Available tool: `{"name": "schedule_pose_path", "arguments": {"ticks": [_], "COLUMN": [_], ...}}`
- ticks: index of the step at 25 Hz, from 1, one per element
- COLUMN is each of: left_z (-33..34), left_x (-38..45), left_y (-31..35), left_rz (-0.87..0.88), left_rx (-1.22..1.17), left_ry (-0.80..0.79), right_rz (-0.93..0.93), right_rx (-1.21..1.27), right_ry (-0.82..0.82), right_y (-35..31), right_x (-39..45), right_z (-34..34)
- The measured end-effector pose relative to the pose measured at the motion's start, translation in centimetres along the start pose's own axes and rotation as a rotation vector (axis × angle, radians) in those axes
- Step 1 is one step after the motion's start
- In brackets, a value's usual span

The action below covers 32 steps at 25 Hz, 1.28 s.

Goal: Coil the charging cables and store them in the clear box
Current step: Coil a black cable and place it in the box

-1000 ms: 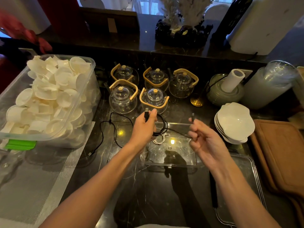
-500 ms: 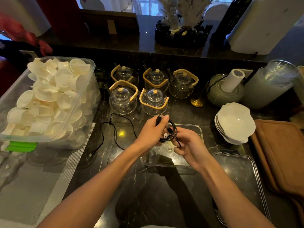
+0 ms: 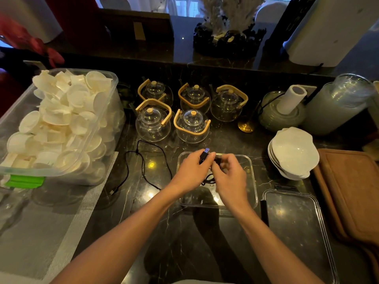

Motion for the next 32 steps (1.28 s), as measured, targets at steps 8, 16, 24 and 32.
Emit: {"name": "schedule_pose_path", "arguments": {"ticks": [8,16,24,32], "left_z": [-0.7,-1.4,-1.2,-1.7], "left_x": [0.3,0.2,0.6,1.2], "left_y": [-1.6,-0.1,0.0,-0.6], "left_rz": [-0.108,-0.054,-0.024,-0.064], "left_rx": [-0.169,-0.309,-0.083,-0.043], "left_ry": [-0.011,-0.122,-0.013,-0.199], "right_rz": [0.154,0.604,0.663,0.357], "right_rx": [0.37,0.825,0.567,0.362], "right_ry": [0.248,0.076,-0.281,-0.445], "right_y": [-1.4,-1.5,-0.7,-0.8], "right_x": [1.1,2.5,2.6,1.4], "right_z": [-2.1,-3.6,-2.7,-2.1]}}
Point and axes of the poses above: each hand's wrist, its own x-axis towards the middle knuckle, its own z-axis out of the palm, y = z × x, the point moved 1 cm from there along x, towards the middle knuckle, and after that the axes turned 13 degrees about -z, right-handed, at the moved point
